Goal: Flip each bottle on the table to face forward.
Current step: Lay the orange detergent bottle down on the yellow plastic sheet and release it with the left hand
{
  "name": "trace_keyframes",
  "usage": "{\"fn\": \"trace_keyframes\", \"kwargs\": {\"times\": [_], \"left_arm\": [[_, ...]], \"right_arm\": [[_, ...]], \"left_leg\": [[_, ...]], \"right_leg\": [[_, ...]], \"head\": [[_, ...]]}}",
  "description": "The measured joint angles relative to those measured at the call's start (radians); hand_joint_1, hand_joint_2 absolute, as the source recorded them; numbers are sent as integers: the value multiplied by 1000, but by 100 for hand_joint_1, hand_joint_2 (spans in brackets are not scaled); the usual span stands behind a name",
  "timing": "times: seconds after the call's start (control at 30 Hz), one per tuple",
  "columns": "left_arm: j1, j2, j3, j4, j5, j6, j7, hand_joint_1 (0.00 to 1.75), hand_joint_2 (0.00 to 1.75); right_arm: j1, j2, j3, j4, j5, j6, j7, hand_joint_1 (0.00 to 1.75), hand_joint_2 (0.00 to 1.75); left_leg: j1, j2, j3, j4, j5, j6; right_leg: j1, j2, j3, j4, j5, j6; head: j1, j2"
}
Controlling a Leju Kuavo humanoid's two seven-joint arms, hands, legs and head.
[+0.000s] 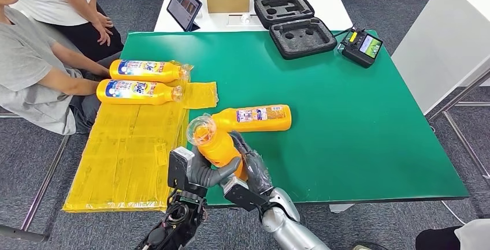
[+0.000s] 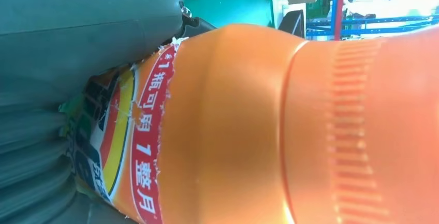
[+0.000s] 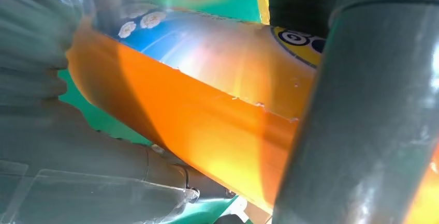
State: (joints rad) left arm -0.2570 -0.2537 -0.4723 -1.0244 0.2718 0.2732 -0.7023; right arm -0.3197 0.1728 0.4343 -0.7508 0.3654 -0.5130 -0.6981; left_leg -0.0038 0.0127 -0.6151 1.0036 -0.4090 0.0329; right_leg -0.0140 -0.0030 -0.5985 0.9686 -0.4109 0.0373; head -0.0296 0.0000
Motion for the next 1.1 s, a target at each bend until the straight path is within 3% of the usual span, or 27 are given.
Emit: {"fn": "trace_keyframes", "kwargs": {"times": [0.43,0.6,0.83,1.1], "left_arm": [[2,1,3,-23,-56,37,1,175,175],[3,18,5,-55,-157,113,1,175,175],[-3,90,27,-102,-341,225,2,175,175],[-22,245,73,-103,-682,356,86,175,175]], "right_arm": [[-6,8,10,16,-35,1,0,0,175],[2,7,14,16,-72,34,0,0,175],[53,-2,15,-2,-102,54,0,0,175],[105,-26,-12,-40,-117,80,0,0,175]], "left_leg": [[0,0,0,0,0,0],[0,0,0,0,0,0],[0,0,0,0,0,0],[1,0,0,0,1,-1]], "right_leg": [[0,0,0,0,0,0],[0,0,0,0,0,0],[0,0,0,0,0,0],[0,0,0,1,0,0]], "head": [[0,0],[0,0],[0,0],[0,0]]}}
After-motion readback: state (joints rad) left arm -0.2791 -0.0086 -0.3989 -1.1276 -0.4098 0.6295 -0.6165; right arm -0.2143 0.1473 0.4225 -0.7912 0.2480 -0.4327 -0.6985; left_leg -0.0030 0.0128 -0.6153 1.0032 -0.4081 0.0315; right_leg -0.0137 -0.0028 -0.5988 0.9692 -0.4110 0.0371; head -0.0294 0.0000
